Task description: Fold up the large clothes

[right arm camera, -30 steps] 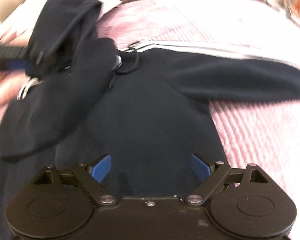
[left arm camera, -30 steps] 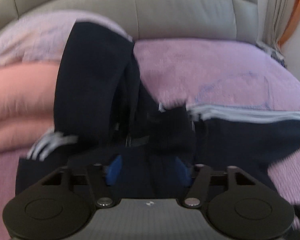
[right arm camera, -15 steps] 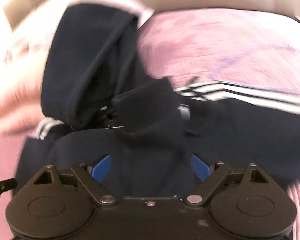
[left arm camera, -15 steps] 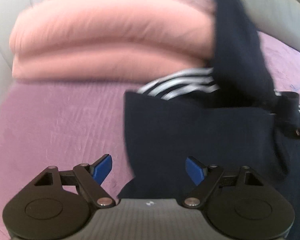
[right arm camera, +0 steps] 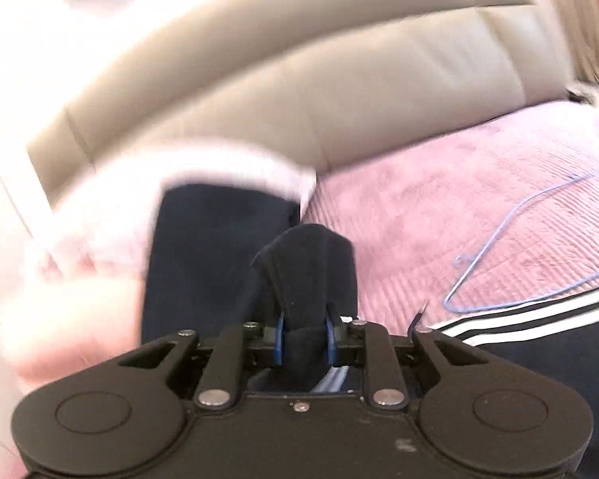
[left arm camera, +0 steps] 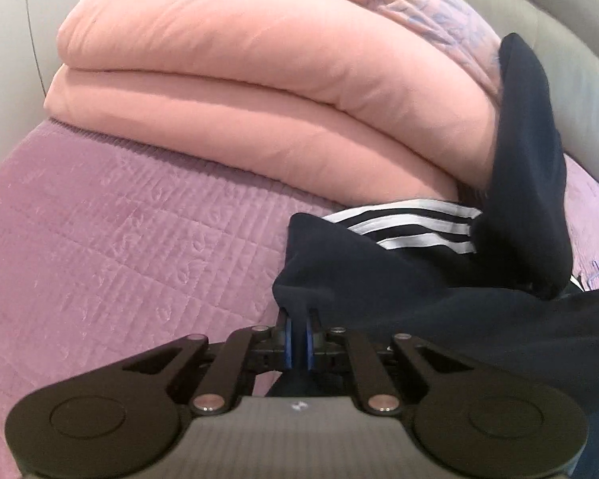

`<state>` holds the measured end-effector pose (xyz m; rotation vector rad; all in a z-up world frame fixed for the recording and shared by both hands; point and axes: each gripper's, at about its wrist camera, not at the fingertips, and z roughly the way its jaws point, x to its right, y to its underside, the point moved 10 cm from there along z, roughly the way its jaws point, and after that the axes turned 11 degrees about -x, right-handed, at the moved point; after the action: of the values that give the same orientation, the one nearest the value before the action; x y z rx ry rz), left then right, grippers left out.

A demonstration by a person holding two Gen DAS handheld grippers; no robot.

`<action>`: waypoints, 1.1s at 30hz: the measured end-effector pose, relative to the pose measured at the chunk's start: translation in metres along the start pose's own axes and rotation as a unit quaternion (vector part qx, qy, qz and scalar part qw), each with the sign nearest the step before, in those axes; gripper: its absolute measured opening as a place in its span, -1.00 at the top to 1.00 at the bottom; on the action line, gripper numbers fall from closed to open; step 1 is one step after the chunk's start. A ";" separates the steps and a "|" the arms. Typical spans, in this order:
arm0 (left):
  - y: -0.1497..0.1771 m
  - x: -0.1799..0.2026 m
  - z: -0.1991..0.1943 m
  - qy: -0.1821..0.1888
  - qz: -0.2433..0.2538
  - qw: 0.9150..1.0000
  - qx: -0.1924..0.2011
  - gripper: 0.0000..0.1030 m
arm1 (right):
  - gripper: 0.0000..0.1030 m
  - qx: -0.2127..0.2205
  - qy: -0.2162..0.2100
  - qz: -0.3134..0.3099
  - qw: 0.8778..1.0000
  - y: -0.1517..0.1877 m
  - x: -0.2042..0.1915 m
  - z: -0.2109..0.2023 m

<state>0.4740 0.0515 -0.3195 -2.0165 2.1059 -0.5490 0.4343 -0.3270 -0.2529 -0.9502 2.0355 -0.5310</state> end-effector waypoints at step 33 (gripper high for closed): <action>0.052 0.073 -0.001 -0.057 0.156 0.980 -0.111 -0.91 | -0.87 -0.192 0.173 -0.141 0.956 0.063 0.076 0.014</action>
<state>0.4206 -0.0198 -0.3285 -1.7160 2.4342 -0.1500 0.3891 -0.3466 -0.3392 -1.4839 2.3847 -0.4844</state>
